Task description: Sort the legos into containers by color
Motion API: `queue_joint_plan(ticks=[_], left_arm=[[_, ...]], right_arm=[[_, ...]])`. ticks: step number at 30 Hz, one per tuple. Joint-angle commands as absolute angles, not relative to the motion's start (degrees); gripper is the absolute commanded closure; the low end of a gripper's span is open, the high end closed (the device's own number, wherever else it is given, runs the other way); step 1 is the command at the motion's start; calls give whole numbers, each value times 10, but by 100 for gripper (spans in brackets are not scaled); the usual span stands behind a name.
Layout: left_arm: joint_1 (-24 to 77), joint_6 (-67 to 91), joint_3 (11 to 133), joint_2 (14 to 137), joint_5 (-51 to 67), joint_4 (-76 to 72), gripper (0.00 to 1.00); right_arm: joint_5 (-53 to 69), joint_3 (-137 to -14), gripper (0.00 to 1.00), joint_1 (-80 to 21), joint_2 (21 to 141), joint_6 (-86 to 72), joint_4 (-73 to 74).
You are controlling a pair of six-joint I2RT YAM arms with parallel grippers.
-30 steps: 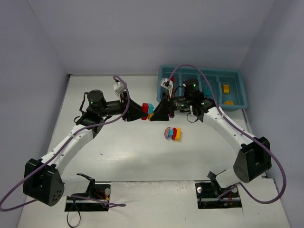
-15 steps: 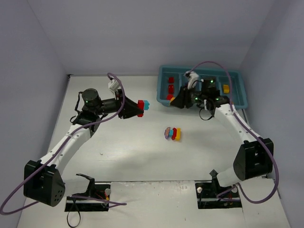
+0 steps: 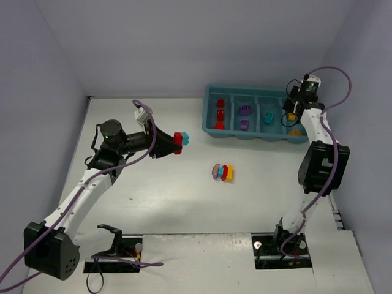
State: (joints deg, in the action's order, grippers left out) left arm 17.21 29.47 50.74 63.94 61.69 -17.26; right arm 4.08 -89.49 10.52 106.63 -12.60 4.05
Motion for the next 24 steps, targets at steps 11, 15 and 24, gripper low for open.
queue_joint_plan(ticks=[11, 15, 24], left_arm=[[171, 246, 498, 601, 612, -187, 100], [171, 242, 498, 607, 619, -193, 100], [170, 217, 528, 634, 647, -164, 100]], right_arm=[[58, -1071, 42, 180, 1208, -120, 32], [153, -1055, 38, 177, 1157, -134, 35], [477, -914, 38, 48, 971, -125, -12]])
